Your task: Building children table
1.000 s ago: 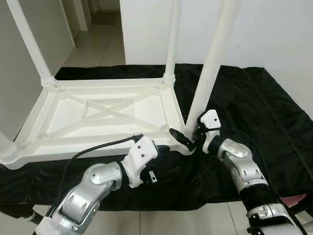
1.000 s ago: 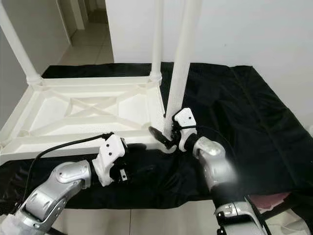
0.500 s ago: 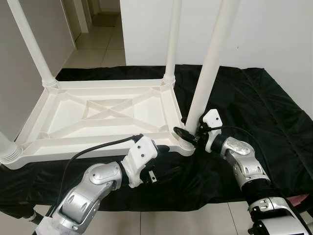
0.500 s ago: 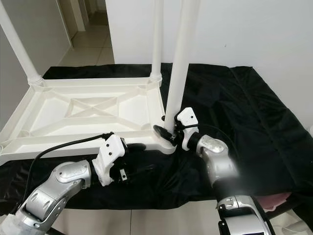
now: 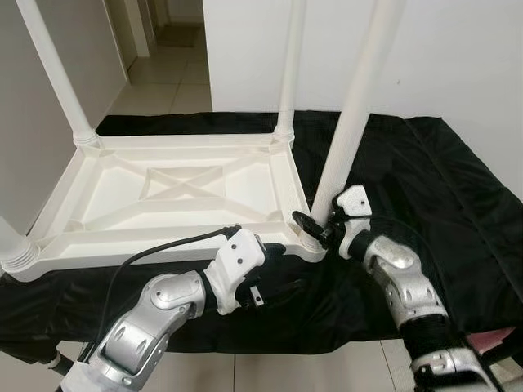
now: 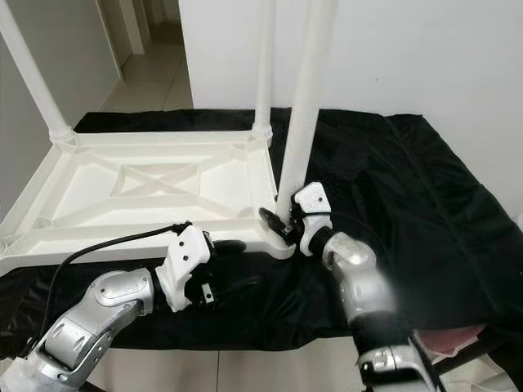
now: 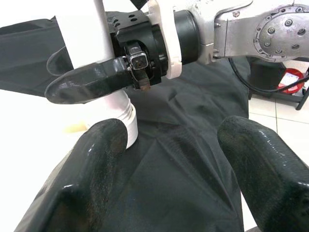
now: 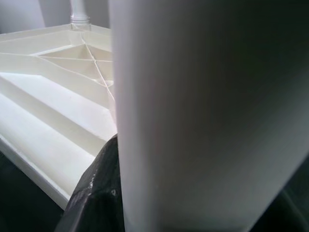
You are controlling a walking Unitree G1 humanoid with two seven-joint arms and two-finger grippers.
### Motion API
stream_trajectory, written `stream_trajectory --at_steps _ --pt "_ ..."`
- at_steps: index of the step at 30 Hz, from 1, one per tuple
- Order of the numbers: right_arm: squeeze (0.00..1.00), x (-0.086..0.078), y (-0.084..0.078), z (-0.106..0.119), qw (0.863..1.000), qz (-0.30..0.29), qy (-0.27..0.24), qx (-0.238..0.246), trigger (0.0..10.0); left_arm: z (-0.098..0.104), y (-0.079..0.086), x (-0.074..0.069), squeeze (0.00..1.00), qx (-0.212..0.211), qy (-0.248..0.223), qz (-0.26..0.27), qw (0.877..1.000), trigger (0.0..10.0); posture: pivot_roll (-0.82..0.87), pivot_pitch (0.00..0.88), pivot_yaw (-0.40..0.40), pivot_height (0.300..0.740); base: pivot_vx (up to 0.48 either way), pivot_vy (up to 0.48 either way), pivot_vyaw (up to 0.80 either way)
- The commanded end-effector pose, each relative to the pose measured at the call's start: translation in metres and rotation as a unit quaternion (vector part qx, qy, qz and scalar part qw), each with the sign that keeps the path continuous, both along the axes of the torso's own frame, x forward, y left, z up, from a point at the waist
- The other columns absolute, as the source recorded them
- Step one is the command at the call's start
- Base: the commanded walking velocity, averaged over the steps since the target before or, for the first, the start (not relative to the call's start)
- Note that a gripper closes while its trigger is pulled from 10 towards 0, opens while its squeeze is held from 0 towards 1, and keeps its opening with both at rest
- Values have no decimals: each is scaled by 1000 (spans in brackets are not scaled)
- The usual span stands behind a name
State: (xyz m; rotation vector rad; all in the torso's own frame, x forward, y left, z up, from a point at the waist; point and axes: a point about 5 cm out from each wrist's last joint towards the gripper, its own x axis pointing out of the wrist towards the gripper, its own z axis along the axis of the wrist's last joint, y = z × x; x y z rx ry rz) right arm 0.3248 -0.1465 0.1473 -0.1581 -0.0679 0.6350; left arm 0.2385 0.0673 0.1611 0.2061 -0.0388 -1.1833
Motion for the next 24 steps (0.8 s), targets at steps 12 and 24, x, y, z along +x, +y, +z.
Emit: stream_trajectory --at_steps 12,24 --pt "0 -22 24 -20 978 -200 25 58 10000 -5 2 -3 0 12 6 -12 1000 10000 -27 14 18 740 0 0 0" --pt "0 -27 47 -8 950 -291 18 107 10000 -3 1 -1 0 6 5 -4 1000 10000 -21 15 14 740 0 0 0"
